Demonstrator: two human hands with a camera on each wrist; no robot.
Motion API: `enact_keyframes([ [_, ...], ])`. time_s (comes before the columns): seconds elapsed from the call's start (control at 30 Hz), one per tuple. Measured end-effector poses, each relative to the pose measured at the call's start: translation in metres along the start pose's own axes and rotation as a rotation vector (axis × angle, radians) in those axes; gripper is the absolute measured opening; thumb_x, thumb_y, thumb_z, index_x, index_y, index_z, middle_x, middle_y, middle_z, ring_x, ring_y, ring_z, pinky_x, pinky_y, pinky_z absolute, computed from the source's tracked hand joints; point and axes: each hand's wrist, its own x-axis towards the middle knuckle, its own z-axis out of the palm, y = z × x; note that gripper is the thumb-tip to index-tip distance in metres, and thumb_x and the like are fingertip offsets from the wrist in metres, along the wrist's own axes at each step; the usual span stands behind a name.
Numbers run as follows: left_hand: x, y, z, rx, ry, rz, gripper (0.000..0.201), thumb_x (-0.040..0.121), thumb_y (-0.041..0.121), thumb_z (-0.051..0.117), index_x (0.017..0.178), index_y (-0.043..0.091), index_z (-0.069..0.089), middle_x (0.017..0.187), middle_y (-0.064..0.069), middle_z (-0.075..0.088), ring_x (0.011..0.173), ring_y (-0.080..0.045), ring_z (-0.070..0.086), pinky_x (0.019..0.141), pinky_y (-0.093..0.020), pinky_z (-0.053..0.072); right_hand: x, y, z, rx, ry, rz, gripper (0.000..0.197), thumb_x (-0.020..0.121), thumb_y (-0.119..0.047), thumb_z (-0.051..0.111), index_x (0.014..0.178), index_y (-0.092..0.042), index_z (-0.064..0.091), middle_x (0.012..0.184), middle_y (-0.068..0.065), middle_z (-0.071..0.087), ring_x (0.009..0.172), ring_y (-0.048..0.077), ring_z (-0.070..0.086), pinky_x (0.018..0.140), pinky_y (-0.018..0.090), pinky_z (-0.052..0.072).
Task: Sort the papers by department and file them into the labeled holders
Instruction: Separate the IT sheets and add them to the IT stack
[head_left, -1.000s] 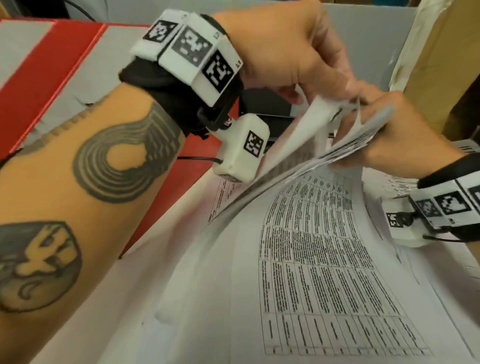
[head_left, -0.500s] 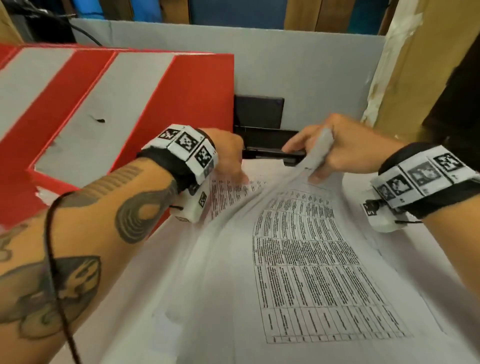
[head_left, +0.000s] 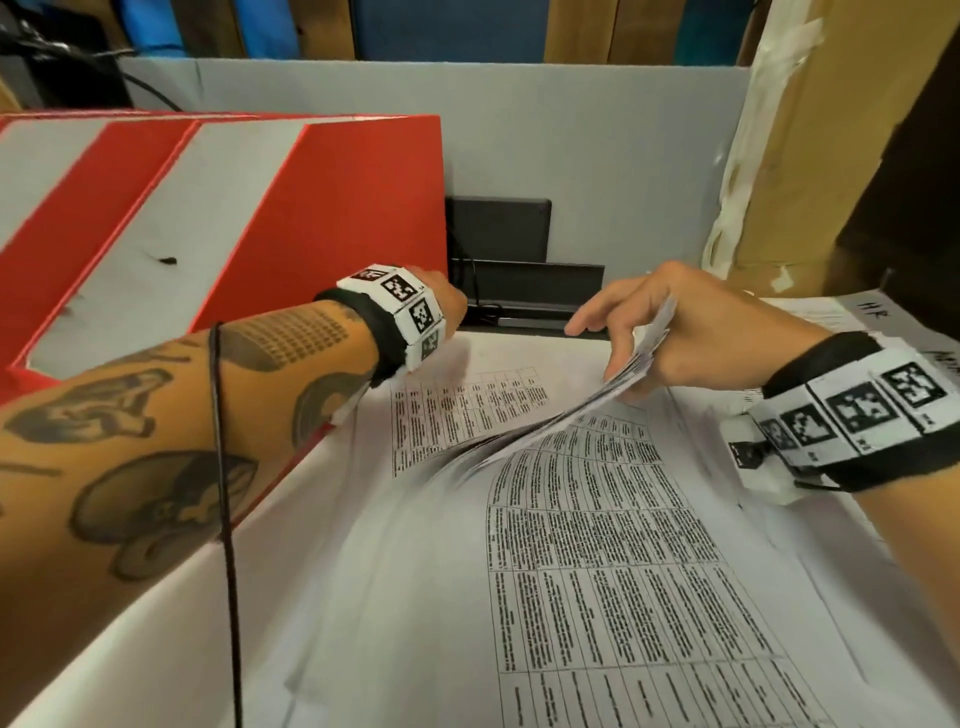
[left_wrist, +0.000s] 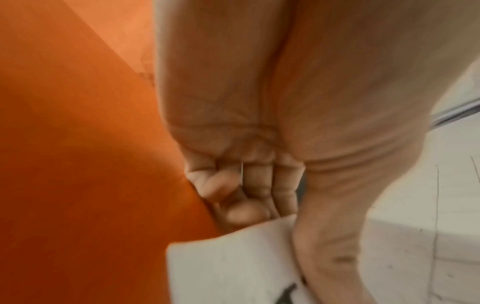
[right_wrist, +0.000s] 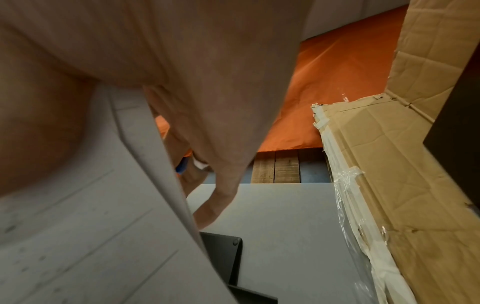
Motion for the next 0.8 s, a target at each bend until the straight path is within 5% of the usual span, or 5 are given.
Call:
enact_keyframes([
  [0.27,-0.045,-0.019,-0.052,-0.254,0.182,0.038,0.046,0.087,0.044,0.079,0.115,0.010,0.071,0.085,0.002,0.063,0.084,-0.024,0.062,0.073,-0.038,0.052,0.012,-0.018,-0.005,-0.021,0.062,0.052,0.077,0.059,-0.007,0.095,0.077,-0.074,0.062,0.118,-0.014,0.067,0.128,0.012,0.058,0.104,0.040,0.049],
  [0.37,-0.077,-0.030,-0.076,-0.598,0.308,0.193,0.031,0.085,0.054,0.076,0.091,0.024,0.080,0.072,0.009,0.071,0.069,-0.012,0.064,0.075,-0.030,0.053,0.026,-0.027,-0.010,-0.074,0.116,0.102,0.077,0.059,-0.009,0.090,0.126,-0.039,0.068,0.110,-0.011,0.071,0.106,0.008,0.066,0.088,0.031,0.053],
  [0.47,-0.104,-0.036,-0.086,-0.895,0.451,0.347,0.026,0.089,0.056,0.069,0.086,0.033,0.080,0.079,0.015,0.077,0.069,0.001,0.069,0.072,-0.025,0.053,0.038,-0.041,-0.022,-0.214,0.206,0.142,0.027,0.057,-0.012,0.087,0.080,-0.007,0.074,0.074,0.014,0.071,0.068,0.019,0.063,0.058,0.044,0.053],
  [0.6,-0.113,-0.038,-0.063,-1.451,0.532,0.583,0.040,0.089,0.059,0.068,0.105,0.022,0.075,0.106,-0.009,0.078,0.096,-0.024,0.074,0.090,-0.051,0.061,0.040,-0.062,-0.050,-0.296,0.317,0.161,0.023,0.067,-0.007,0.089,0.081,0.000,0.072,0.081,0.015,0.071,0.072,0.023,0.064,0.063,0.043,0.055],
  [0.8,-0.105,-0.030,-0.019,-1.532,0.651,0.511,0.061,0.073,0.031,0.090,0.128,0.020,0.067,0.120,0.008,0.075,0.111,-0.007,0.071,0.100,-0.035,0.056,0.032,-0.088,-0.086,-0.414,0.557,0.155,0.046,0.079,-0.027,0.087,0.116,-0.012,0.063,0.117,0.001,0.064,0.106,0.025,0.061,0.091,0.043,0.055],
])
